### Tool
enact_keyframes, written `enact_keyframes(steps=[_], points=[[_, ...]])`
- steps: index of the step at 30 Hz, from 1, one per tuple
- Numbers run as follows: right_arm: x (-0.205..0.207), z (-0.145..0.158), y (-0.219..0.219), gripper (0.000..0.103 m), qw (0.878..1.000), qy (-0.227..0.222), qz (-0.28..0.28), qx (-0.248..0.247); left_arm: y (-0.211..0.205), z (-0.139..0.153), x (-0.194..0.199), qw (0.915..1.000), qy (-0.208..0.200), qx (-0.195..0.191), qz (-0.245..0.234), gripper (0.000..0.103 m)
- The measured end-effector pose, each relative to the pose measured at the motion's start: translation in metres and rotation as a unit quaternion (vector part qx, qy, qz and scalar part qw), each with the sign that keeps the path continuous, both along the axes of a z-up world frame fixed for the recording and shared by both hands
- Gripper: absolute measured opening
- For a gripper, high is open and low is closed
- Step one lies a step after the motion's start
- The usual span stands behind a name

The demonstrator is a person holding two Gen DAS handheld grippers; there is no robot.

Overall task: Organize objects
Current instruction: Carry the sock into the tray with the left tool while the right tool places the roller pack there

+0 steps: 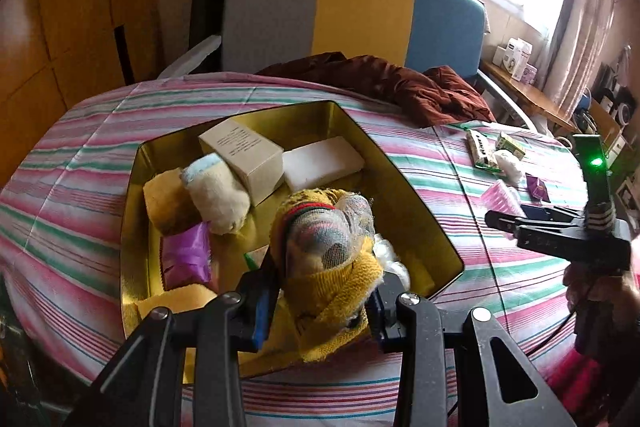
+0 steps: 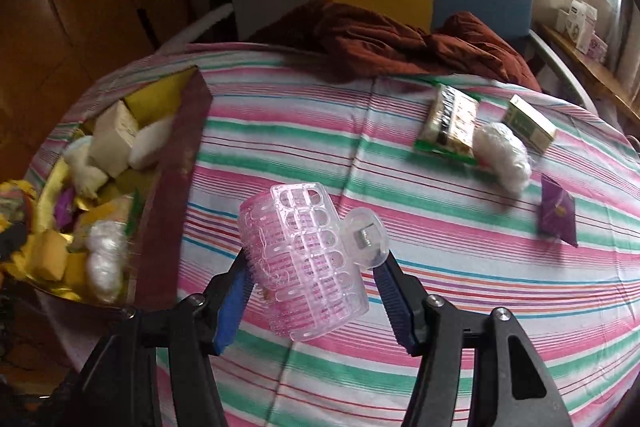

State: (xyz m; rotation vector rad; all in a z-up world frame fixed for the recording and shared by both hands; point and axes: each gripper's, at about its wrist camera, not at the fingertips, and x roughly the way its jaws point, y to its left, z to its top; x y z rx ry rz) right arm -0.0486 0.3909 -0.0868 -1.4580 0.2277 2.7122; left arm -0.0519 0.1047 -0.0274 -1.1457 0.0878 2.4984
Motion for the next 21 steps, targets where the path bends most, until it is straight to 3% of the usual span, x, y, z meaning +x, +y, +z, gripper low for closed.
enact_keyframes(steps=[12, 17, 21], points=[[0.002, 0.036, -0.067, 0.061, 0.996, 0.053, 0.05, -0.053, -0.028, 0.003, 0.003, 0.9993, 0.017, -0.004, 0.032, 0.038], [0.0, 0.042, -0.095, 0.061, 0.993, 0.072, 0.044, -0.087, -0.033, 0.001, 0.003, 0.9993, 0.01, 0.005, 0.036, 0.038], [-0.004, 0.047, -0.114, 0.061, 0.992, 0.078, 0.055, -0.085, -0.036, -0.001, 0.001, 0.9992, 0.001, 0.017, 0.036, 0.038]])
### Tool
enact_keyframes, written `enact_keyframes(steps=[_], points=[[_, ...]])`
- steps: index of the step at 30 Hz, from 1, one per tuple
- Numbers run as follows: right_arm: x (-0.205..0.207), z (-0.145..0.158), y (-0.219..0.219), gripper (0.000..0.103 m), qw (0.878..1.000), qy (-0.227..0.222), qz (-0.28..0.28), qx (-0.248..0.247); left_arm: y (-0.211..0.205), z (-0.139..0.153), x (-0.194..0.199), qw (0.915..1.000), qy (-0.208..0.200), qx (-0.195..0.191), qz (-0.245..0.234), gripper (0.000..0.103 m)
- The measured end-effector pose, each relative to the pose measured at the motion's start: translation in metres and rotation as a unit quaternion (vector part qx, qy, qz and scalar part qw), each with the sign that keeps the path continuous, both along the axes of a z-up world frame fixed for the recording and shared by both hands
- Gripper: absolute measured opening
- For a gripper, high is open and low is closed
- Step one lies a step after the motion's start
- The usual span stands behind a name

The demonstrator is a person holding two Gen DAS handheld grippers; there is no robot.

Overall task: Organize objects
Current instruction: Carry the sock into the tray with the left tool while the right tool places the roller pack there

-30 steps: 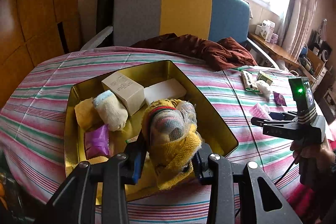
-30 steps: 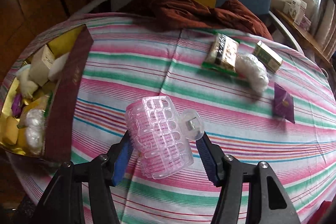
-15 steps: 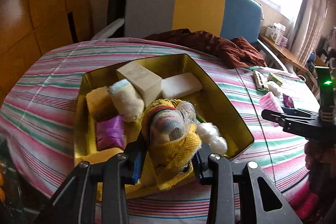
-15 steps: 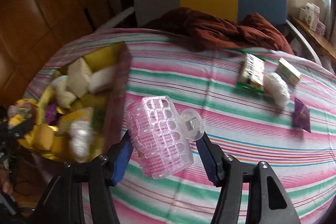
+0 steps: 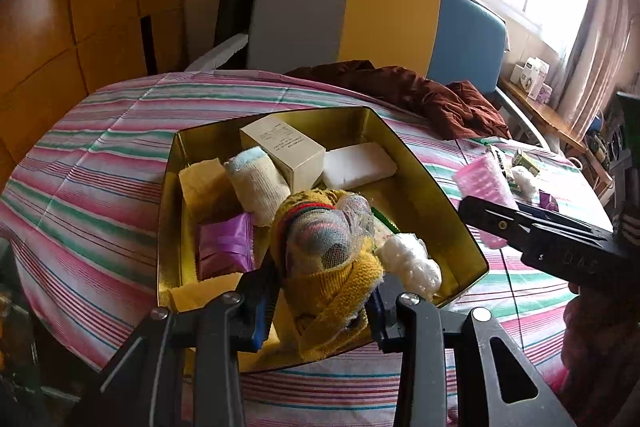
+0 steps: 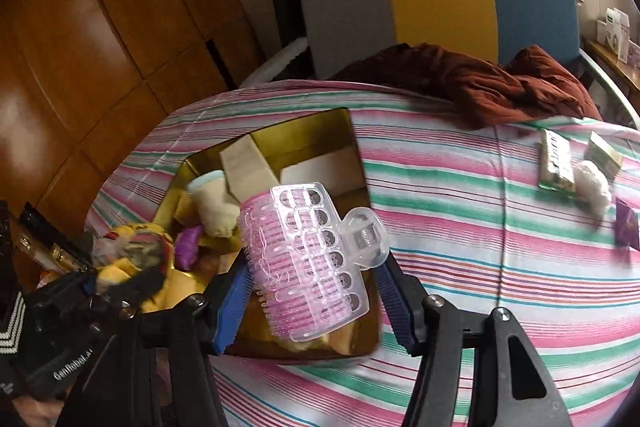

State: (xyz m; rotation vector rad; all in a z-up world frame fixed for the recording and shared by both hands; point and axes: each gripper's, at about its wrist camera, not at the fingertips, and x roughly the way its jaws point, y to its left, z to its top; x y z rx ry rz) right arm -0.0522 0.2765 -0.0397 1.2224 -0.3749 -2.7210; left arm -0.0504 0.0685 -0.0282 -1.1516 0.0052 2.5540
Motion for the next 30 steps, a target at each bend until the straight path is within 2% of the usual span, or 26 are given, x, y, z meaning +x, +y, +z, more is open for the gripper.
enact_keyframes(steps=[5, 10, 16, 20, 30], points=[[-0.006, 0.004, -0.014, 0.061, 1.0, -0.001, 0.019, 0.016, -0.001, -0.003, -0.004, 0.9999, -0.012, 0.012, 0.001, 0.038], [-0.007, 0.002, -0.019, 0.061, 0.999, -0.007, 0.029, 0.026, -0.011, -0.008, -0.012, 0.9984, -0.04, 0.04, 0.01, 0.038], [-0.011, -0.001, -0.02, 0.061, 0.999, -0.012, 0.034, 0.038, -0.031, -0.003, -0.02, 0.9968, -0.04, 0.059, 0.035, 0.038], [-0.023, -0.003, -0.02, 0.061, 0.998, -0.017, 0.03, 0.045, -0.03, -0.003, -0.026, 0.9958, -0.048, 0.07, 0.033, 0.04], [-0.043, -0.005, -0.023, 0.061, 0.998, -0.019, 0.031, 0.05, -0.014, -0.006, -0.036, 0.9972, -0.041, 0.056, 0.028, 0.043]])
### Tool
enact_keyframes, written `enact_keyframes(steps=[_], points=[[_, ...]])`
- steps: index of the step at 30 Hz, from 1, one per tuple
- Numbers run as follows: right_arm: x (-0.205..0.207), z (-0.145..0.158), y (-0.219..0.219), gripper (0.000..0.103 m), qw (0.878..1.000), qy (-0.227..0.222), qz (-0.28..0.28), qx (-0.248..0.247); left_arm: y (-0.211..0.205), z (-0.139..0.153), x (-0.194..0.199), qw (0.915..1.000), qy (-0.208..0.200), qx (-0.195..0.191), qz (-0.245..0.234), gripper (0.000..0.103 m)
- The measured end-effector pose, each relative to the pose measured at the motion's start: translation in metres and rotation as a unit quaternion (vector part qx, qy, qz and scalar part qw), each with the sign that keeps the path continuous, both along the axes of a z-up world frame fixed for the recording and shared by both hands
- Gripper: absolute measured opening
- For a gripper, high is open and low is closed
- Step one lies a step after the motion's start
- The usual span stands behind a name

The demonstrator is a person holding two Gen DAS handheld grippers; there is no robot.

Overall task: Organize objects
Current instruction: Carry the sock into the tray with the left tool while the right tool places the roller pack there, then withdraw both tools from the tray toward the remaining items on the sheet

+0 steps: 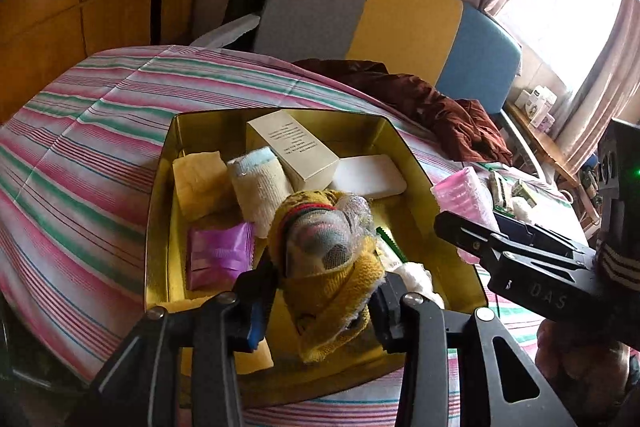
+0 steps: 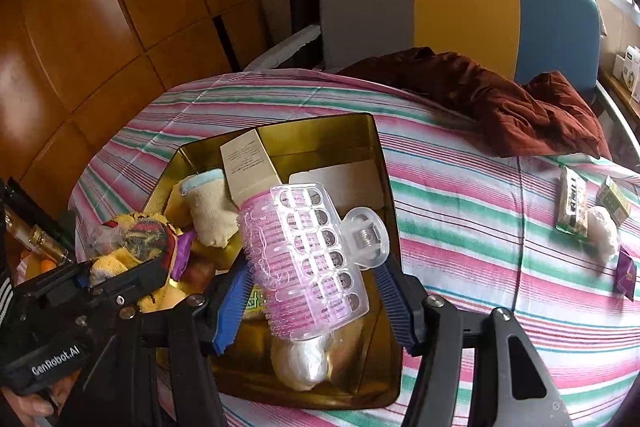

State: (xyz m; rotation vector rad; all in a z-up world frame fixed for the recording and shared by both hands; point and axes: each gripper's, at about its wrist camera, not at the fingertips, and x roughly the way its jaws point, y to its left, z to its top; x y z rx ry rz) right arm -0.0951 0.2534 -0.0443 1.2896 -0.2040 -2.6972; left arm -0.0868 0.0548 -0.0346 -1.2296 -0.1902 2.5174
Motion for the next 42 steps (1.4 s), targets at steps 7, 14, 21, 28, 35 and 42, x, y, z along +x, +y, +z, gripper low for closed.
enact_keyframes(steps=[7, 14, 21, 28, 35, 42], points=[[-0.022, -0.012, -0.001, 0.063, 1.0, -0.015, -0.014, 0.023, -0.001, -0.008, 0.002, 0.9999, -0.006, -0.01, 0.009, 0.065], [-0.019, -0.022, 0.007, 0.073, 0.999, -0.018, -0.026, 0.02, 0.002, -0.011, 0.008, 0.9998, -0.004, -0.021, 0.001, 0.069], [-0.011, -0.013, 0.025, 0.073, 0.999, -0.007, -0.05, 0.003, -0.002, -0.006, 0.017, 0.9992, 0.016, -0.036, 0.004, 0.069], [0.009, -0.009, 0.021, 0.073, 0.999, -0.003, -0.046, 0.004, -0.005, 0.003, 0.022, 0.9983, 0.033, -0.044, 0.019, 0.076], [0.027, -0.009, 0.005, 0.074, 0.999, 0.004, -0.041, 0.018, -0.007, 0.011, 0.03, 0.9969, 0.05, -0.051, 0.033, 0.081], [0.042, -0.006, -0.005, 0.077, 0.998, 0.018, -0.044, 0.032, -0.005, 0.018, 0.04, 0.9957, 0.064, -0.056, 0.036, 0.082]])
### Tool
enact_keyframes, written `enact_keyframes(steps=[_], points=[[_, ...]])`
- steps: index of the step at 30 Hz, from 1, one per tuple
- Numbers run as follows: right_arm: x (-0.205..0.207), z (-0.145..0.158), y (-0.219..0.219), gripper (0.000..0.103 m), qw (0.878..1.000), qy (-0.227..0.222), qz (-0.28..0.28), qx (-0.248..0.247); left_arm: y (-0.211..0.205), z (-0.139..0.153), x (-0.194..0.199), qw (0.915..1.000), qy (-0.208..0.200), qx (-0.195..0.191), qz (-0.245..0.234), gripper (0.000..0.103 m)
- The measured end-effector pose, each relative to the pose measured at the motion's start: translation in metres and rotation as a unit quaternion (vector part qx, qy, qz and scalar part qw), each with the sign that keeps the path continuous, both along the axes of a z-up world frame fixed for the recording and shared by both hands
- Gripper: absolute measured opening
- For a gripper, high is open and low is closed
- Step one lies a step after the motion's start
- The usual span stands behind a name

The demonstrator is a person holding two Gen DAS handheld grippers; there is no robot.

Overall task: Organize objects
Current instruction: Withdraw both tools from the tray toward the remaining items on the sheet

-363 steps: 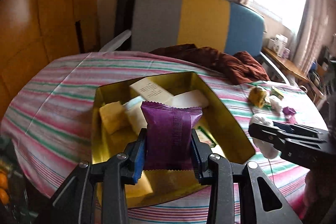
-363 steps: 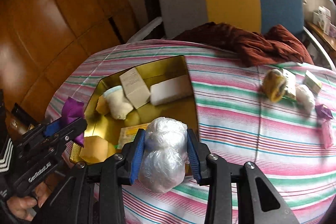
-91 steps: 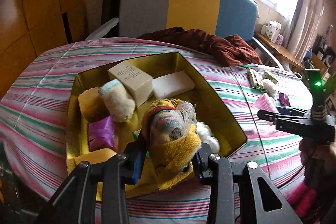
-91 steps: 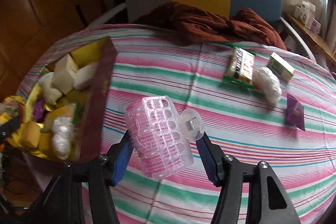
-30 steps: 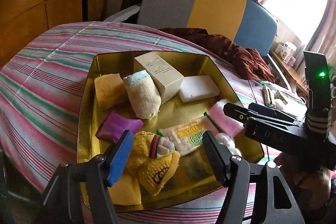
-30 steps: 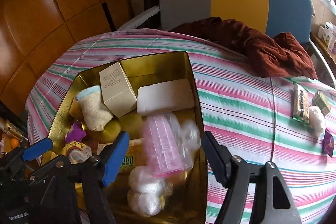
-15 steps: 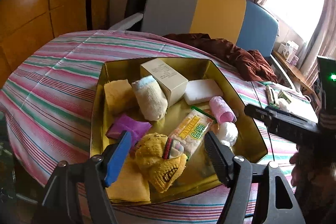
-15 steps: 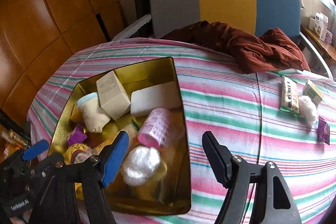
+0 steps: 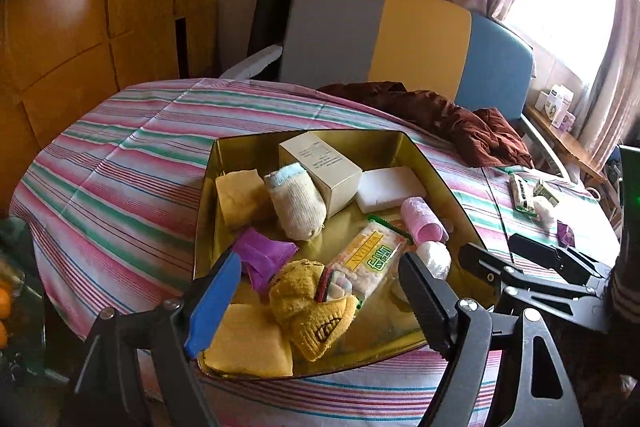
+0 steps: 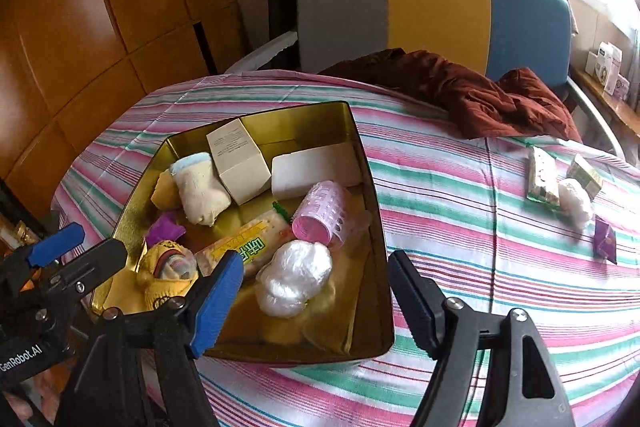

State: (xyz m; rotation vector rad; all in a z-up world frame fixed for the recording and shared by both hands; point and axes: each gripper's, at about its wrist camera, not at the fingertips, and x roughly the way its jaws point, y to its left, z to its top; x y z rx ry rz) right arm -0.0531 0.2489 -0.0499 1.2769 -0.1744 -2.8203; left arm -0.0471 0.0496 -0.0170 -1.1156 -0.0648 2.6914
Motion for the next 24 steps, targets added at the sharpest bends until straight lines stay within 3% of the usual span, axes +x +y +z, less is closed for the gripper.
enact_keyframes(steps=[11, 24], points=[[0.015, 0.008, 0.001, 0.079, 1.0, 0.011, -0.011, 0.019, 0.008, 0.01, 0.01, 0.9997, 0.019, -0.011, -0.014, 0.084], [0.026, 0.013, 0.031, 0.079, 0.999, 0.013, -0.044, 0.024, 0.033, 0.013, 0.018, 0.9979, 0.027, -0.028, -0.051, 0.084]])
